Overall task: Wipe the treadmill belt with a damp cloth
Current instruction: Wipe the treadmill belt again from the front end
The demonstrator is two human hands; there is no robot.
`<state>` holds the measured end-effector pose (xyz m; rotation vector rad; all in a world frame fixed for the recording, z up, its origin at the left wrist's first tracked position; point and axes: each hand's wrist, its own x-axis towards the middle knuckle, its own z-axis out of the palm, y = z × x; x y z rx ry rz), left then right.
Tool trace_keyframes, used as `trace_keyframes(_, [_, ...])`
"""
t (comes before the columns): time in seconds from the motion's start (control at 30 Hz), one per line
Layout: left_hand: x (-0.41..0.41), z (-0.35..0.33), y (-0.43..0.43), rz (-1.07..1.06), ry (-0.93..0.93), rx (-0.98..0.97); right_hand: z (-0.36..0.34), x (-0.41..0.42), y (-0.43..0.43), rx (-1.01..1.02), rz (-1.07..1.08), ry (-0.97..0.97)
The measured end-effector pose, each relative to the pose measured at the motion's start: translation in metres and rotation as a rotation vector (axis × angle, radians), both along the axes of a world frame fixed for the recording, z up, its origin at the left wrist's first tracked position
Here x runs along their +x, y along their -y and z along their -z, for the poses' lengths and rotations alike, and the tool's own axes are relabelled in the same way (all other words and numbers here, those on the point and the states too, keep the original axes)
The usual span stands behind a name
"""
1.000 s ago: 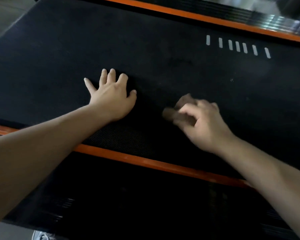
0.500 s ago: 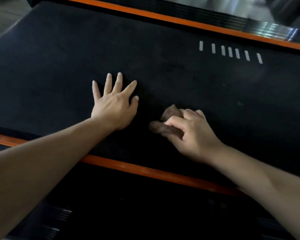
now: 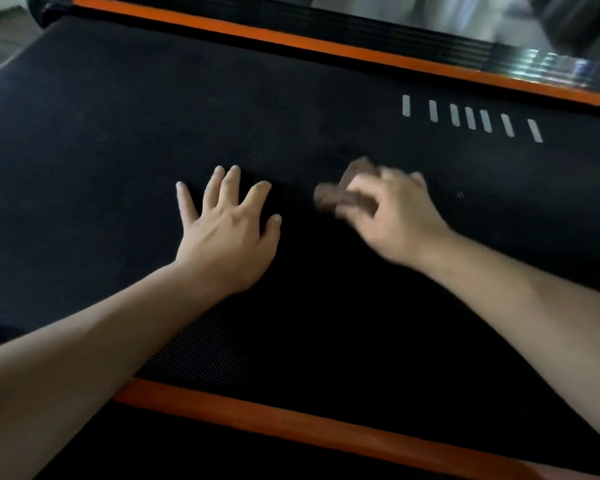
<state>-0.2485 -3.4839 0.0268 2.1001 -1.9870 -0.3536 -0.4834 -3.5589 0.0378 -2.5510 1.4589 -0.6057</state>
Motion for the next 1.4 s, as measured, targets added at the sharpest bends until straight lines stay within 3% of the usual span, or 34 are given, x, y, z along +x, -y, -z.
trace_keyframes(0.07, [-0.006,-0.003,0.017,0.039,-0.027,-0.023,-0.001,0.001,0.049,-0.004,0.256,0.009])
trace_keyframes(0.13, [-0.012,-0.005,0.039,0.058,-0.035,-0.023,-0.001,0.003,0.074,-0.004,0.374,0.044])
trace_keyframes(0.33, [-0.026,0.001,0.078,0.020,-0.004,0.009,-0.002,-0.005,0.040,0.045,-0.006,0.019])
trace_keyframes(0.53, [-0.027,0.007,0.076,0.029,0.044,-0.013,-0.004,-0.002,0.135,-0.010,0.523,0.027])
trace_keyframes(0.73, [-0.029,0.006,0.076,0.041,0.065,-0.009,0.004,0.015,0.114,-0.041,0.211,0.021])
trace_keyframes(0.93, [-0.029,0.008,0.077,0.044,0.059,-0.037,-0.012,0.010,0.204,0.025,0.652,0.053])
trace_keyframes(1.1, [-0.029,0.008,0.078,0.044,0.070,-0.042,0.002,0.040,0.191,-0.030,0.377,0.022])
trace_keyframes(1.17, [-0.029,0.008,0.079,0.048,0.064,-0.039,-0.003,0.030,0.200,-0.047,0.408,-0.013])
trace_keyframes(1.3, [-0.028,0.008,0.079,0.047,0.071,-0.043,-0.017,-0.004,0.219,0.033,0.667,0.069])
trace_keyframes(1.4, [-0.029,0.010,0.079,0.043,0.075,-0.042,-0.005,-0.011,0.198,0.001,0.564,0.044])
